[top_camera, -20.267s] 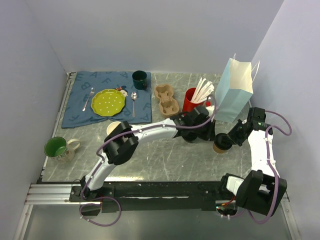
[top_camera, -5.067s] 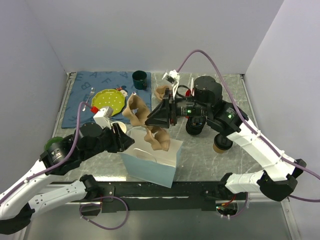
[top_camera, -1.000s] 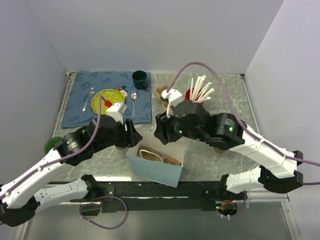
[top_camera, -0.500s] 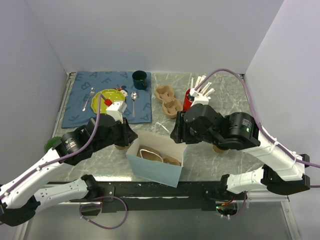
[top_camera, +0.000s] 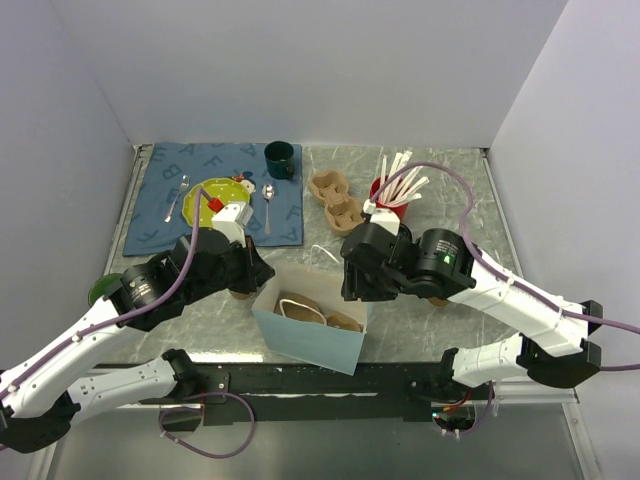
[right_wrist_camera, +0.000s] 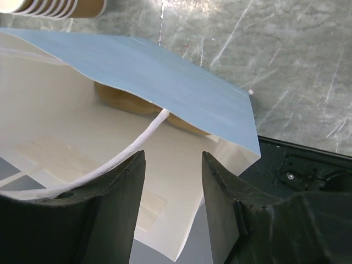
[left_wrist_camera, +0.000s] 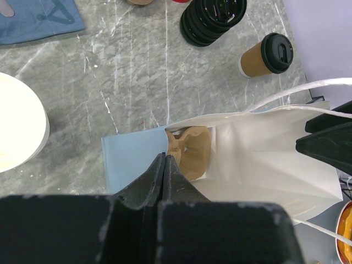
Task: Pack the takeout coffee
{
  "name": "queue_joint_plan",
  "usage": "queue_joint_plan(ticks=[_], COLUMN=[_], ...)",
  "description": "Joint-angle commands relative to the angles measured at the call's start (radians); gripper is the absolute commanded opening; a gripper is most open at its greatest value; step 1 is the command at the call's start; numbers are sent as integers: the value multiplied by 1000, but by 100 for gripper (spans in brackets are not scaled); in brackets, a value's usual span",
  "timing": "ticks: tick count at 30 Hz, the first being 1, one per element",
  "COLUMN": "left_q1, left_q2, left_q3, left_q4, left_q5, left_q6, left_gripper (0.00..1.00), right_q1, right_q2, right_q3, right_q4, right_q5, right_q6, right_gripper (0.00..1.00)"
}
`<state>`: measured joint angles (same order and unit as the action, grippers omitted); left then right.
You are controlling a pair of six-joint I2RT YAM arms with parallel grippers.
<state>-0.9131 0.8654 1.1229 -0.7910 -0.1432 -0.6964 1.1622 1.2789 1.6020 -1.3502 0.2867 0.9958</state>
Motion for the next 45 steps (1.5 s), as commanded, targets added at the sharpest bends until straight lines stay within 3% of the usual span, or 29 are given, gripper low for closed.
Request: queue_joint_plan(ticks=[1,15,28,33,36,37,38,41,45], left_q1=[0,0,-1,0,0,0,0,0,-1], left_q2=[-9,6,4,4,4,4,7,18,9], left_q3=[32,63,58,55,57,60,63,97,114], left_q4=[7,-34,-36,-33,-31,-33,-37,-100,-148], left_q5=[13,2,14,14,16,16,11,-9,-13], left_q6=[-14,-34,-49,-57,-60,-61,-61,-69,-43], left_gripper=[1,1,1,1,1,2,4,38,52], right_q1=[-18,-222,-216,-161,-145,-145,-145,-145,-145], right_q2=[0,-148,-138,-131,-119,-115,-109,-75,-41], right_q3=[70,-25,-53,-122,-137,-132,-125,-68,-22], right_q4=[-221,-221,-190,-185,-162,-159,-161,-159,-158], right_q5=[37,-6,-101,-138,-147,-144,-126,-90,-90], right_q6=[-22,-148,-122,-48,-40,-43,-46,-62,-89], right_gripper=[53,52,52,51,47,39,34,16,10])
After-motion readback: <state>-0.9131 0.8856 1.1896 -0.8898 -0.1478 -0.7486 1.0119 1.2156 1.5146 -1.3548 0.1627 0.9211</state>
